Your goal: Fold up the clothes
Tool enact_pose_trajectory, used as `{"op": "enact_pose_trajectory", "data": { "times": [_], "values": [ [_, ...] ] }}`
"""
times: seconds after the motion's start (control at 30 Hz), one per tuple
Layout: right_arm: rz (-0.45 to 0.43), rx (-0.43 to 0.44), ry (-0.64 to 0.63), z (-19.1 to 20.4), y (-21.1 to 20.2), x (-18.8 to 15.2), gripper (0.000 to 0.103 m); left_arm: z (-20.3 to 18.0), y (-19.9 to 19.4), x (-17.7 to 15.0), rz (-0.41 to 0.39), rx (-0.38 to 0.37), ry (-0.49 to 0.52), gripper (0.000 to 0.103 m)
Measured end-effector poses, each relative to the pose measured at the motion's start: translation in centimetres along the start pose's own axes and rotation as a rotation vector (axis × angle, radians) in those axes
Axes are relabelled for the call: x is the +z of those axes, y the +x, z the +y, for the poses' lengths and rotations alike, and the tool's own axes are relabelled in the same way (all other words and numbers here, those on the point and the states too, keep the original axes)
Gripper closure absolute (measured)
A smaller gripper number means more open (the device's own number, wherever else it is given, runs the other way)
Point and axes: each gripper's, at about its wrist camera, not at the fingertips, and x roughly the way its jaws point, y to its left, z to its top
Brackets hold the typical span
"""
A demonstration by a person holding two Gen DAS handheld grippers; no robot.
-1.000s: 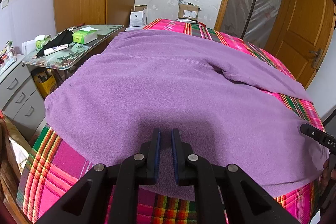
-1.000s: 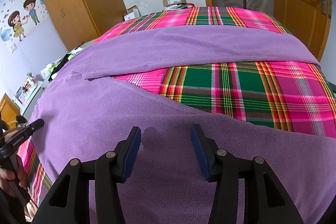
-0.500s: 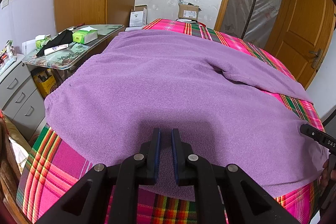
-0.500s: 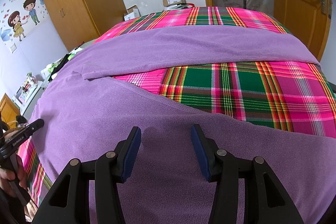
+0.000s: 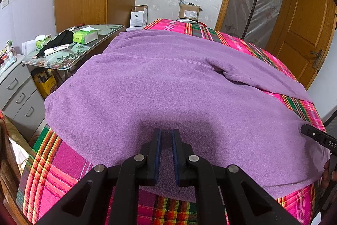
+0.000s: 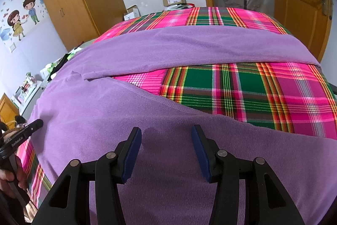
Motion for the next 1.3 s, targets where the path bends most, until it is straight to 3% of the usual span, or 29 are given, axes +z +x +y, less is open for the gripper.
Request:
{"op": "enact_pose_trajectory", "data": {
  "times": [0.53,0.77,1.1,1.3],
  "values": [
    [0.003,-0.017,-0.015,0.3,0.0,0.0,0.051,-1.2,0.2,0.2,0.02,0.085,0.061,0.093],
    [0.035,0.012,-0.061,0.2,-0.4,0.5,0.051,-1.3,-0.4,1.3,0.036,0.078,0.056,0.093],
    [0.004,0.038,-0.121,1.2,-2.0,2.7,0.051,-2.3,-0.9,3.2,0.035,0.097,0.105,0.093],
    [-0.02,0.075,-0.187,2.0,-2.8,5.7,0.051,-2.5,-1.5,5.8,0.013,0.078,0.135,0.093]
  ]
}}
